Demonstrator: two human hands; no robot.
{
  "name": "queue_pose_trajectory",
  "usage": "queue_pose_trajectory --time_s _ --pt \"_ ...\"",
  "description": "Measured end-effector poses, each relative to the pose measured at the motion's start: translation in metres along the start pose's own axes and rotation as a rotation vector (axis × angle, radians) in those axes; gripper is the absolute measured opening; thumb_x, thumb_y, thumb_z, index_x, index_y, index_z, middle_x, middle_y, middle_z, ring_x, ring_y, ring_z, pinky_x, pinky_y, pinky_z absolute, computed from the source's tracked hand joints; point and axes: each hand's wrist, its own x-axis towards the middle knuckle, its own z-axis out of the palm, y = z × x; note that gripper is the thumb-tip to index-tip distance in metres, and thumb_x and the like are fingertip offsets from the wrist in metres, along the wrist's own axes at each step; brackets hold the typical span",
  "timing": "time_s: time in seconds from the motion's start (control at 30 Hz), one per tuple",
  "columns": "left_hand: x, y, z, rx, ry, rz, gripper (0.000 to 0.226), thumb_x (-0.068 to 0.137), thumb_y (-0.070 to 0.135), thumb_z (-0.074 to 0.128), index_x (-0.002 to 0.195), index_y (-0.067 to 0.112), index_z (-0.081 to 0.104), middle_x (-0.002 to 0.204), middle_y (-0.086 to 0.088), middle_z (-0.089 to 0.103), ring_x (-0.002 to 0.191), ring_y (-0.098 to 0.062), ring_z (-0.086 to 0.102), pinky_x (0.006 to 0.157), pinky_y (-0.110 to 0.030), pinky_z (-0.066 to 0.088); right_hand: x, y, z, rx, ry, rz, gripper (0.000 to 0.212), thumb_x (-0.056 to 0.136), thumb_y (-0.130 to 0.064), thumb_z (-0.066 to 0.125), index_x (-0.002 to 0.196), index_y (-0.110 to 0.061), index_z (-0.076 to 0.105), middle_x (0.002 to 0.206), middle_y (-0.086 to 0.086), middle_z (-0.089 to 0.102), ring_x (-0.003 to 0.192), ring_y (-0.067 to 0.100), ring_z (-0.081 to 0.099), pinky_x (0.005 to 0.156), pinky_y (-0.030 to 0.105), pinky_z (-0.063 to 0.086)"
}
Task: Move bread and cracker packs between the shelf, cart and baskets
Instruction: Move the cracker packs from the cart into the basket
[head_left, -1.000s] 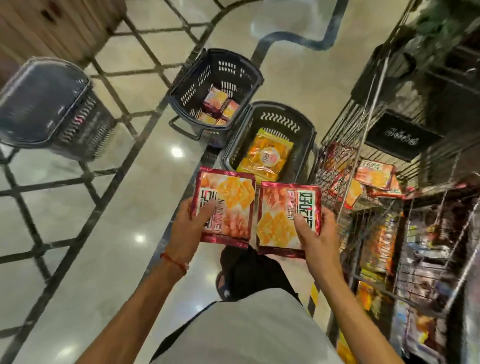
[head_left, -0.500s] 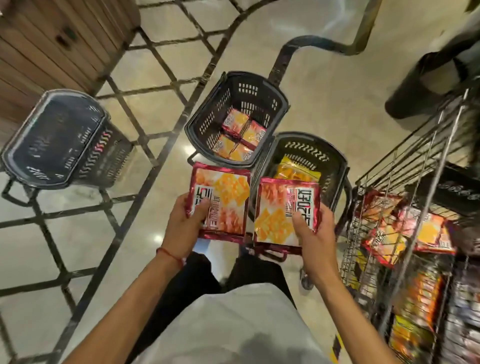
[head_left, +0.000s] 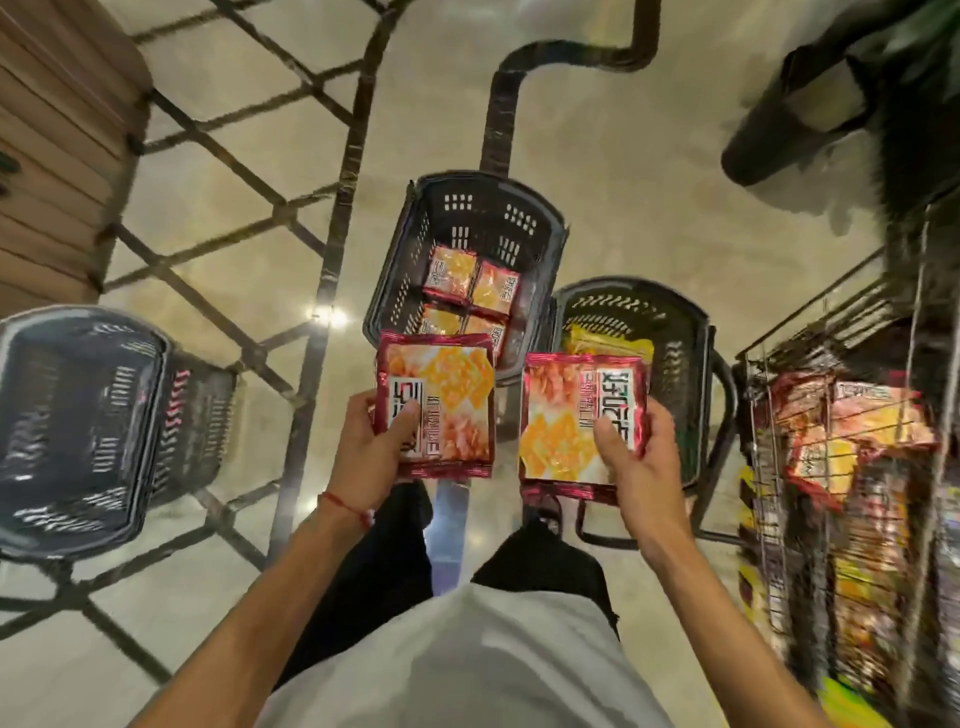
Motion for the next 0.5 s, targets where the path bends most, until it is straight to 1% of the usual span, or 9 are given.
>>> queue_pose_trajectory --time_s 0.03,0.1,0.13,0.2,0.23,0.33,0.4,0.5 --pt "0.012 0.007 -0.01 0.011 -0.027 -0.008 0.035 0.099 0.017 0.063 0.13 0.007 0.047 0.116 -0.01 0.068 0.089 -0.016 0.074 0.062 -0.026 0.06 -0.001 -0.004 0.013 0.024 0.032 0.015 0.034 0.1 -0.027 0.068 0.127 -0.041 0.053 0.124 -0.007 0.069 0.114 0.013 0.068 0.105 0.05 0.054" --pt "0.035 0.021 -0.029 0.046 -0.063 -0.012 0.038 0.1 0.015 0.062 0.133 0.007 0.045 0.12 -0.012 0.067 0.093 -0.019 0.073 0.063 -0.024 0.06 0.0 -0.008 0.037 0.072 0.089 0.047 0.039 0.1 -0.025 0.069 0.135 -0.031 0.053 0.126 -0.003 0.07 0.116 0.017 0.069 0.104 0.054 0.055" --pt "0.046 0.028 -0.037 0.069 -0.081 -0.016 0.039 0.1 0.016 0.061 0.134 0.007 0.044 0.122 -0.013 0.066 0.096 -0.021 0.073 0.064 -0.024 0.06 0.001 -0.009 0.048 0.089 0.103 0.06 0.04 0.1 -0.025 0.069 0.136 -0.029 0.052 0.127 -0.002 0.07 0.116 0.017 0.069 0.104 0.053 0.055" --pt "0.066 0.037 -0.047 0.106 -0.104 -0.036 0.039 0.102 0.018 0.06 0.135 0.007 0.042 0.121 -0.011 0.067 0.094 -0.019 0.072 0.064 -0.024 0.06 0.004 -0.011 0.065 0.121 0.129 0.083 0.039 0.1 -0.023 0.069 0.134 -0.034 0.053 0.126 -0.003 0.071 0.116 0.017 0.07 0.101 0.05 0.058" --pt "0.074 0.041 -0.05 0.11 -0.103 -0.052 0.038 0.102 0.019 0.059 0.135 0.009 0.042 0.118 -0.008 0.067 0.092 -0.017 0.072 0.064 -0.025 0.06 0.005 -0.012 0.072 0.133 0.139 0.092 0.039 0.1 -0.024 0.069 0.134 -0.035 0.053 0.126 -0.004 0.071 0.115 0.016 0.07 0.097 0.046 0.059" --pt "0.098 0.053 -0.05 0.117 -0.111 -0.099 0.034 0.103 0.023 0.057 0.133 0.014 0.042 0.114 -0.004 0.067 0.094 -0.02 0.071 0.073 -0.035 0.059 0.017 -0.016 0.088 0.145 0.146 0.105 0.043 0.101 -0.024 0.068 0.14 -0.027 0.051 0.124 -0.003 0.071 0.112 0.016 0.072 0.083 0.031 0.062" --pt "0.117 0.056 -0.047 0.14 -0.108 -0.121 0.034 0.102 0.026 0.058 0.132 0.015 0.044 0.113 -0.006 0.069 0.095 -0.024 0.072 0.076 -0.04 0.06 0.029 -0.019 0.095 0.153 0.154 0.121 0.045 0.101 -0.026 0.068 0.142 -0.027 0.05 0.123 -0.005 0.071 0.108 0.013 0.073 0.078 0.028 0.062" --pt "0.148 0.059 -0.036 0.19 -0.094 -0.143 0.045 0.097 0.033 0.065 0.135 0.013 0.051 0.116 -0.012 0.072 0.092 -0.026 0.076 0.079 -0.046 0.063 0.057 -0.021 0.103 0.16 0.167 0.139 0.044 0.101 -0.025 0.068 0.142 -0.026 0.051 0.121 -0.007 0.071 0.105 0.009 0.074 0.074 0.024 0.062"
